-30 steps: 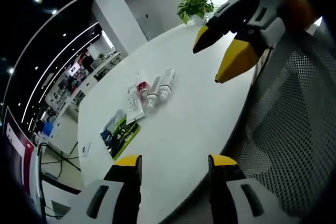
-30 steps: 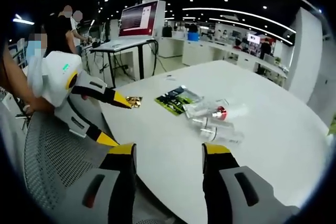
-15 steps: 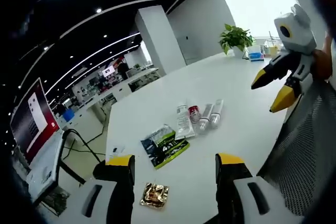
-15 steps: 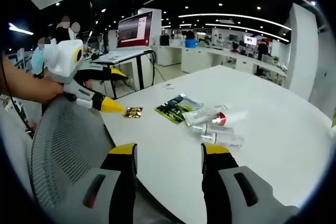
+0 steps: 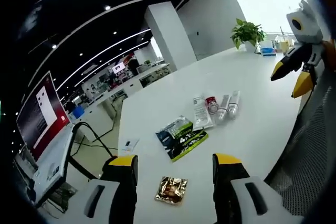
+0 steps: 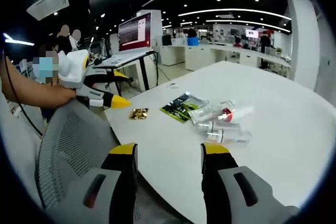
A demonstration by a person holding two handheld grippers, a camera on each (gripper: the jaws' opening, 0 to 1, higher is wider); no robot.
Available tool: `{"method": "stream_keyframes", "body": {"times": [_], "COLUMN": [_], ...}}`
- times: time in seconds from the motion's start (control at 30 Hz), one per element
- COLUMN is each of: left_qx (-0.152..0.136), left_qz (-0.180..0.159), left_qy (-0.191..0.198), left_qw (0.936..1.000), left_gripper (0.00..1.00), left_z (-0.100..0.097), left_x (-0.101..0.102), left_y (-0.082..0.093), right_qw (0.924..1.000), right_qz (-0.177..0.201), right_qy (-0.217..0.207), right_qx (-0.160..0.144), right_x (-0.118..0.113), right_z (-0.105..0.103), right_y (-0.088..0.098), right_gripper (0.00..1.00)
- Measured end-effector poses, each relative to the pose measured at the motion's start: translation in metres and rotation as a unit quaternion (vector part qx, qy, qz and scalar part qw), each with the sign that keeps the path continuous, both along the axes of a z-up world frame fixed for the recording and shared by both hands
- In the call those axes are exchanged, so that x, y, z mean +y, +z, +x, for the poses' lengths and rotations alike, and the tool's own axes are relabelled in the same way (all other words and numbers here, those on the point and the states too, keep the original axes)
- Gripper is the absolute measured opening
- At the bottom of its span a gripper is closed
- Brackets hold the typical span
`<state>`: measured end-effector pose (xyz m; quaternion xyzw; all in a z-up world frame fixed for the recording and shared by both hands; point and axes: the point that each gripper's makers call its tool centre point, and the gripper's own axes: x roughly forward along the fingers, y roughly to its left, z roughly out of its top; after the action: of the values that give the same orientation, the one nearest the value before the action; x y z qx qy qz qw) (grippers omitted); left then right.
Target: Arrange the skincare products in the storage area until every visible bottle or jar stands upright without overlapping.
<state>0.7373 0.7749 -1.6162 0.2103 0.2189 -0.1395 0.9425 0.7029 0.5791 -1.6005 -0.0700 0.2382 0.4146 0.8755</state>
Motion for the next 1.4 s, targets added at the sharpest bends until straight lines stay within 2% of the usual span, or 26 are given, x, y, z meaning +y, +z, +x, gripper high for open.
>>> {"method": "stream_keyframes", "body": {"times": [0.07, 0.27, 0.37, 0.47, 0.53, 0.6, 0.7, 0.77, 0.87, 1.03, 1.07, 1.13, 1.2, 1.23, 1.27, 1.3, 1.33, 1.4], "left_qx": [-0.003, 0.009, 0.015, 0.018, 0.021, 0.024, 0.027, 0.028, 0.03, 0.008, 0.005, 0.007, 0.01, 0.01, 0.01, 0.009, 0.008, 0.011], "left_qz": [0.014, 0.006, 0.008, 0.012, 0.015, 0.014, 0.01, 0.013, 0.018, 0.014, 0.015, 0.017, 0.017, 0.017, 0.017, 0.017, 0.016, 0.02], "left_qy": [-0.031, -0.011, -0.015, -0.024, -0.032, -0.031, -0.031, -0.035, -0.042, -0.039, -0.041, -0.045, -0.05, -0.052, -0.053, -0.053, -0.052, -0.053], "left_qw": [0.9994, 0.9999, 0.9997, 0.9995, 0.9992, 0.9991, 0.9991, 0.9989, 0.9985, 0.9991, 0.9991, 0.9988, 0.9986, 0.9985, 0.9984, 0.9984, 0.9985, 0.9984], "left_gripper": [0.59, 0.59, 0.59, 0.59, 0.59, 0.58, 0.58, 0.58, 0.58, 0.58, 0.58, 0.58, 0.58, 0.58, 0.58, 0.58, 0.58, 0.58], "left_z": [-0.002, -0.001, -0.002, -0.005, -0.006, -0.005, -0.006, -0.006, -0.007, -0.006, -0.006, -0.007, -0.008, -0.008, -0.008, -0.008, -0.008, -0.008], "left_x": [-0.009, -0.003, -0.005, -0.007, -0.01, -0.01, -0.01, -0.011, -0.013, -0.012, -0.013, -0.014, -0.016, -0.016, -0.016, -0.016, -0.017, -0.016], "left_y": [-0.002, -0.008, -0.01, -0.012, -0.013, -0.014, -0.015, -0.015, -0.016, -0.007, -0.007, -0.008, -0.009, -0.009, -0.009, -0.009, -0.008, -0.01], "right_qw": [1.0, 0.999, 0.9978, 0.9967, 0.9946, 0.9929, 0.9916, 0.9904, 0.9894, 0.9905, 0.9922, 0.9929, 0.9926, 0.9915, 0.9865, 0.9848, 0.9797, 0.9756], "right_qz": [-0.006, -0.042, -0.061, -0.073, -0.085, -0.092, -0.085, -0.086, -0.106, -0.119, -0.12, -0.115, -0.113, -0.121, -0.151, -0.159, -0.176, -0.193], "right_qy": [0.003, 0.017, 0.027, 0.028, 0.028, 0.03, 0.018, -0.005, -0.021, -0.022, -0.018, -0.014, -0.011, -0.005, 0.01, 0.015, 0.041, 0.063], "right_qx": [0.0, -0.003, 0.0, 0.022, 0.053, 0.069, 0.096, 0.108, 0.096, 0.066, 0.03, -0.023, -0.044, -0.048, -0.063, -0.068, -0.086, -0.084], "right_x": [0.0, 0.003, 0.005, 0.004, 0.002, 0.001, -0.004, -0.011, -0.018, -0.012, -0.008, 0.003, 0.016, 0.021, 0.025, 0.027, 0.038, 0.046], "right_z": [-0.002, -0.007, -0.01, -0.011, -0.014, -0.014, -0.01, -0.005, 0.013, 0.055, 0.074, 0.102, 0.121, 0.128, 0.138, 0.142, 0.154, 0.165], "right_y": [-0.002, -0.012, -0.019, -0.027, -0.038, -0.042, -0.04, -0.038, -0.027, 0.002, 0.016, 0.04, 0.051, 0.051, 0.05, 0.049, 0.051, 0.048], "right_gripper": [0.45, 0.45, 0.45, 0.45, 0.45, 0.45, 0.45, 0.46, 0.46, 0.45, 0.43, 0.39, 0.39, 0.4, 0.4, 0.4, 0.39, 0.4]}}
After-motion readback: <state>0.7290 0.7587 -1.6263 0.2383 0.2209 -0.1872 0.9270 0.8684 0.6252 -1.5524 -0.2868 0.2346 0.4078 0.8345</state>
